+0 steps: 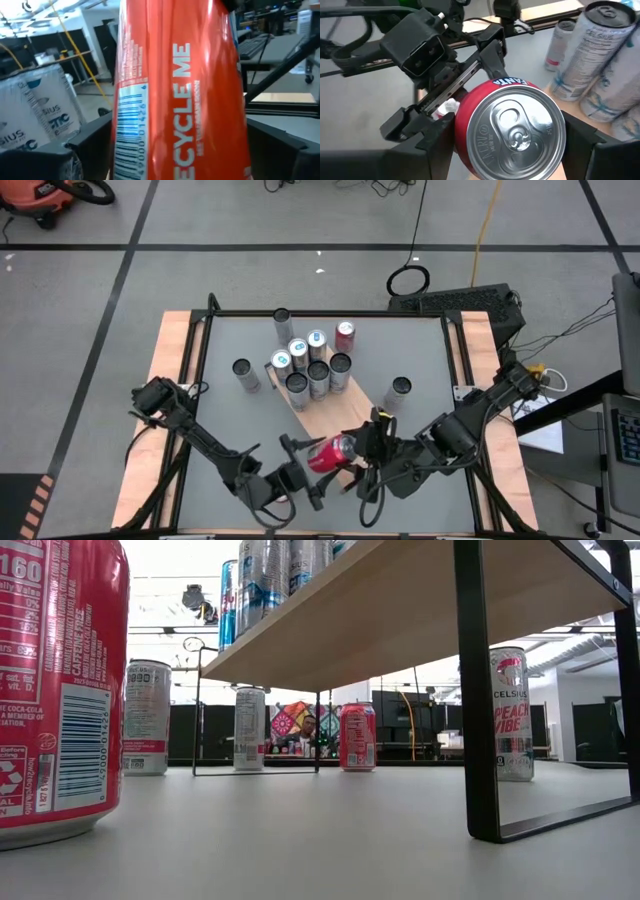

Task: Place canned beverage on shelf
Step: Put the top right orange soda can on the shelf

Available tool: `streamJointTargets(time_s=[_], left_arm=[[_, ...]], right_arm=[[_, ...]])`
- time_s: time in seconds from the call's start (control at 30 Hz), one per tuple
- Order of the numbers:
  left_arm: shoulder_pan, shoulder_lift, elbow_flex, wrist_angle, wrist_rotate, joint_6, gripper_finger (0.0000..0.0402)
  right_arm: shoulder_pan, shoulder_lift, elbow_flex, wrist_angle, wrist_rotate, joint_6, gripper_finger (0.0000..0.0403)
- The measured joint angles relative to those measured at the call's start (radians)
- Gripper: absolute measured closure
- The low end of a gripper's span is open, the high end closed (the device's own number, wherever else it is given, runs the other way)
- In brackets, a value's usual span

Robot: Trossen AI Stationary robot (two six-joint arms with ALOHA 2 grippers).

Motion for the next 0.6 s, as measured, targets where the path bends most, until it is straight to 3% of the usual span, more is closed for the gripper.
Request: streamJointTargets(time_s=[0.17, 0.43, 0.6], left_arm=[[0.002, 0.0, 0.0, -0.006, -0.005, -0.023, 0.0039], [-0.006, 0.0, 0.0, -0.012, -0.059, -0.022, 0.011], [-0.013, 0.0, 0.0, -0.012, -0.066, -0.022, 0.0117]], right_arm=[[0.0, 0.005, 0.0, -0.01, 0.026, -0.007, 0.016], [0.0, 0.005, 0.0, -0.012, 0.032, -0.03, 0.0152], [0.0, 0.005, 0.0, -0.012, 0.03, -0.044, 0.0149]])
